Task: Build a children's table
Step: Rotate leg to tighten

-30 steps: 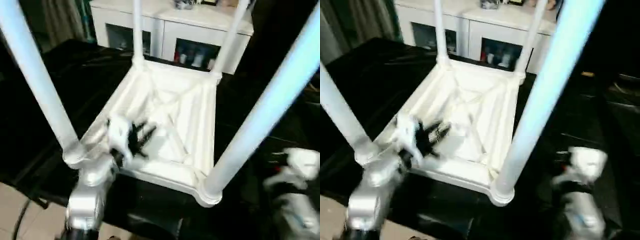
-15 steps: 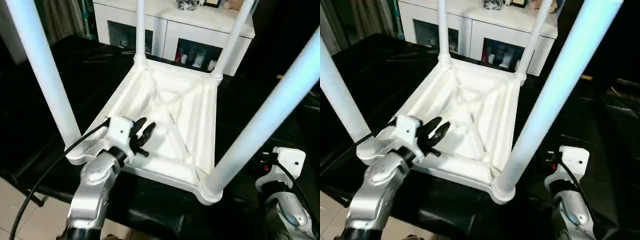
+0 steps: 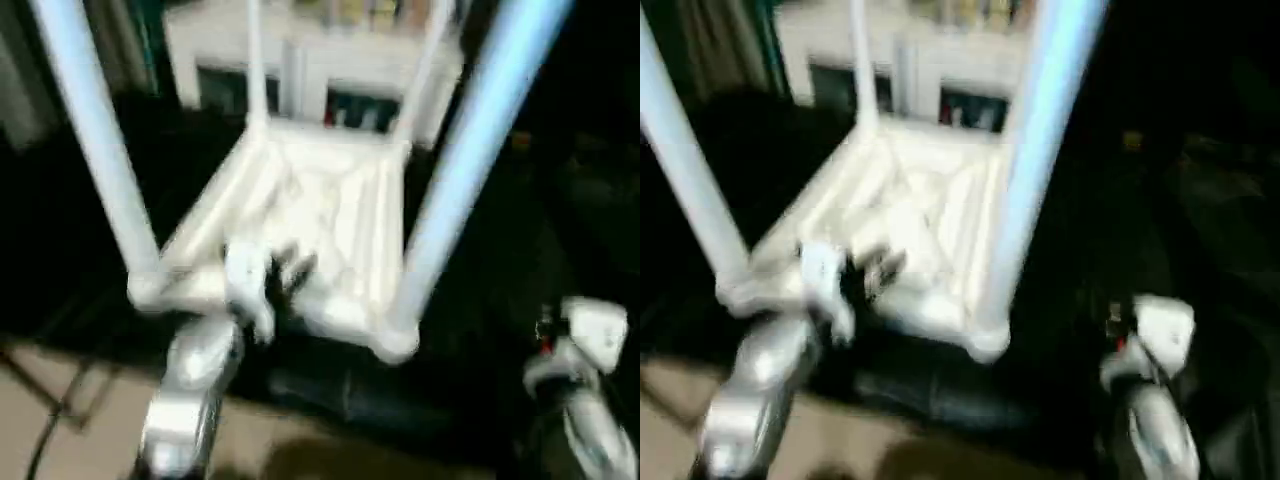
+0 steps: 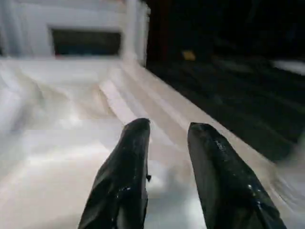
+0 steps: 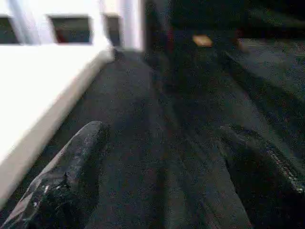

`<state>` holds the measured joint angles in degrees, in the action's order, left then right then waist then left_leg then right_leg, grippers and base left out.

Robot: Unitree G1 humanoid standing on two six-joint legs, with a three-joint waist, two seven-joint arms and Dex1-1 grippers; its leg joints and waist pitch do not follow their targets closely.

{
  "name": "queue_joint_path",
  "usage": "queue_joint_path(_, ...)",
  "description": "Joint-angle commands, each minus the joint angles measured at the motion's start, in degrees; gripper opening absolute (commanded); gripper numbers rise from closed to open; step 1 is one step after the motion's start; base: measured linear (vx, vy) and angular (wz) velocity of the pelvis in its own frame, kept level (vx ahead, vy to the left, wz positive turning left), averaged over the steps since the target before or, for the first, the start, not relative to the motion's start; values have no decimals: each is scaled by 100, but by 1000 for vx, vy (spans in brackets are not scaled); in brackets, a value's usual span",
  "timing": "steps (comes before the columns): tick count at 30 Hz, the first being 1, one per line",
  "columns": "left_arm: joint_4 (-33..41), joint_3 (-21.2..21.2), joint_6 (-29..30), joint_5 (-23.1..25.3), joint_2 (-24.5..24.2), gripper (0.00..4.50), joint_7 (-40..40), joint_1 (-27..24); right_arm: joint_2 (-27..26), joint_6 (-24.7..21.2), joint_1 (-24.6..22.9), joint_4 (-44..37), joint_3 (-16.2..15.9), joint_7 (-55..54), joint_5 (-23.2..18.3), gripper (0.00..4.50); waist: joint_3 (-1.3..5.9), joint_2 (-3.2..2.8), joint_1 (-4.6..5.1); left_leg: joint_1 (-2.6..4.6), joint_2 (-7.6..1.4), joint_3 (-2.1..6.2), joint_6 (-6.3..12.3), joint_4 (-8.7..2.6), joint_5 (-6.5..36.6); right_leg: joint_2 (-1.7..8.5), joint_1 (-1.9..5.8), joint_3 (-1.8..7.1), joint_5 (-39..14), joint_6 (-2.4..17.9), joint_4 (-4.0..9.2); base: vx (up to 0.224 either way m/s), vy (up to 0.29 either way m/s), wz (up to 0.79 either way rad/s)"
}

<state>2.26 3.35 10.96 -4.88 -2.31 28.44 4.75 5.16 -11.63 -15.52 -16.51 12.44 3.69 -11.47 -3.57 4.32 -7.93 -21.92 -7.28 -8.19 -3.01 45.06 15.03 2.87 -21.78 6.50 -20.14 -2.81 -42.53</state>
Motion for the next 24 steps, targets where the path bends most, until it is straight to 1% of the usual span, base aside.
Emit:
queue_joint_path(1, 72, -119, -141, -59, -49, 157, -60, 31, 0, 41, 0, 39, 95, 65, -102, 388, 223, 286, -122, -182, 73, 305, 489, -259, 812, 604, 482, 1298, -1993, -72, 1352, 9, 45, -51)
queue_joint_path(2, 66, -142, -180, -78, -39, 157, -82, -4, 18, 69, -7, 38, 86, 112, -111, 388, 262, 222, -57, -152, 74, 371, 655, -293, 623, 577, 497, 1360, -1210, 41, 1365, -36, 83, -26)
queue_joint_path(3, 47, -239, -318, -176, 6, 157, -156, -154, 67, 173, -34, 26, 58, 301, -189, 388, 334, 158, 60, -214, 73, 541, 1103, -419, 241, 648, 509, 1155, -314, 315, 1395, -49, 165, -11)
queue_joint_path(4, 30, -266, -443, -220, 9, 157, -135, -243, 44, 193, -40, 23, 92, 381, -316, 388, 354, 26, 101, -158, 36, 611, 1223, -532, 155, 620, 464, 1096, -101, 491, 1426, -49, 165, -11)
queue_joint_path(5, 9, -280, -571, -266, 1, 157, -107, -326, 15, 205, -47, 15, 131, 446, -449, 388, 387, -163, 262, 118, -46, 682, 1470, -1121, -219, 188, 417, 658, 139, 760, 1320, -21, 277, -5)
queue_joint_path(6, -24, -383, -758, -325, 26, 157, -132, -524, 14, 278, -101, 78, 164, 617, -605, 388, 406, -277, 617, 591, -342, 991, 2510, -1451, -287, -310, -218, -237, 25, 748, 520, 6, 297, -1)
queue_joint_path(7, -45, -439, -854, -343, 38, 157, -156, -622, 24, 327, -125, 123, 173, 718, -674, 388, 405, -291, 686, 522, -402, 1044, 2723, -1483, -387, -254, -291, -519, -150, 784, 206, 6, 297, -1)
queue_joint_path(8, -60, -538, -1118, -308, -5, 157, -194, -851, 77, 535, -227, 209, 103, 1022, -748, 388, 362, -327, 703, 358, -425, 1026, 2641, -1510, -366, -137, -256, -799, -93, 608, 97, -9, 258, 5)
queue_joint_path(9, -58, -571, -1287, -282, -44, 157, -196, -961, 118, 664, -283, 248, 42, 1186, -751, 388, 310, -289, 719, 297, -529, 1065, 2451, -1463, -657, -1, -197, -837, 151, 524, 223, -13, 226, 4)
queue_joint_path(10, -58, -571, -1287, -282, -44, 157, -196, -961, 118, 664, -283, 248, 42, 1186, -751, 388, 296, -344, 689, 291, -457, 1031, 2248, -1448, -734, 13, -153, -877, 218, 532, 302, -13, 226, 4)
queue_joint_path(11, -18, -701, -1468, -393, -86, 157, -102, -1229, 315, 1097, -427, 249, -286, 1666, -602, 388, 327, -210, 694, 323, -499, 1015, 1800, -1482, -300, 163, -33, -838, 373, 614, 517, -25, 183, 2)
queue_joint_path(12, 1, -752, -1511, -459, -106, 157, -36, -1335, 389, 1258, -477, 237, -416, 1852, -547, 388, 318, -23, 736, 262, -544, 1049, 1372, -1532, 420, 450, 168, -676, 467, 701, 778, -58, 155, 0)
queue_joint_path(13, -10, -808, -1608, -537, -171, 157, 95, -1507, 524, 1304, -542, 166, -610, 2197, -574, 388, 210, 55, 743, 104, -486, 897, 746, -1544, 1630, 734, 224, -594, 221, 1056, 1033, -58, 155, 0)
queue_joint_path(14, -29, -835, -1676, -582, -219, 157, 178, -1607, 607, 1298, -573, 121, -722, 2413, -611, 388, 216, -27, 735, 84, -514, 908, 459, -1555, 2188, 842, 297, -573, -20, 1176, 1048, -65, 135, -2)
queue_joint_path(15, 11, -852, -1780, -650, -254, 157, 244, -1740, 654, 1229, -573, 118, -741, 2682, -772, 388, 186, 60, 747, 88, -532, 873, 91, -1587, 2819, 865, 282, -595, -339, 1266, 1111, -57, 114, -1)
queue_joint_path(16, 42, -861, -1855, -696, -274, 157, 284, -1828, 677, 1185, -569, 126, -740, 2859, -887, 388, 161, -10, 787, 98, -521, 898, -283, -1650, 3453, 820, 273, -646, -627, 1190, 1123, -57, 114, -1)
queue_joint_path(17, 42, -861, -1855, -696, -274, 157, 284, -1828, 677, 1185, -569, 126, -740, 2859, -887, 388, 161, -10, 787, 98, -521, 898, -283, -1650, 3453, 820, 273, -646, -627, 1190, 1123, -52, 93, 1)
queue_joint_path(18, 175, -924, -2103, -620, -287, 157, 153, -2046, 781, 1259, -509, 300, -696, 3073, -917, 388, 113, 13, 787, 138, -501, 891, -562, -1693, 3930, 784, 217, -707, -755, 1010, 1162, -59, 72, 6)
queue_joint_path(19, 178, -926, -2109, -618, -287, 157, 149, -2050, 782, 1259, -507, 305, -694, 3078, -920, 388, 91, -15, 797, 133, -500, 898, -658, -1725, 4061, 781, 229, -728, -721, 955, 1172, -59, 72, 6)
queue_joint_path(20, 238, -996, -2271, -563, -264, 157, 12, -2133, 821, 1253, -457, 397, -675, 3166, -967, 388, 112, -21, 808, 115, -475, 909, -828, -1749, 4084, 743, 264, -771, -526, 841, 1163, 0, 0, 0)
queue_joint_path(21, 313, -1141, -2490, -529, -189, 157, -212, -2184, 868, 1292, -355, 510, -707, 3216, -1018, 388, 109, 8, 817, 93, -460, 908, -912, -1755, 3979, 739, 271, -786, -338, 743, 1168, 0, 0, 0)
queue_joint_path(22, 342, -1204, -2589, -396, -178, 157, -390, -2193, 895, 1386, -289, 580, -758, 3201, -958, 388, 122, 4, 800, 81, -449, 898, -927, -1735, 3793, 773, 286, -789, -222, 704, 1181, 0, 0, 0)
queue_joint_path(23, 342, -1204, -2589, -396, -178, 157, -390, -2193, 895, 1386, -289, 580, -758, 3201, -958, 388, 122, 4, 800, 81, -449, 898, -927, -1735, 3793, 773, 286, -789, -222, 704, 1181, 0, 0, 0)
queue_joint_path(24, 373, -1290, -2600, -339, -172, 157, -558, -2137, 840, 1613, -110, 775, -800, 3029, -760, 388, 151, 25, 786, 93, -467, 863, -910, -1694, 3382, 828, 270, -778, 33, 709, 1189, 0, 0, 0)
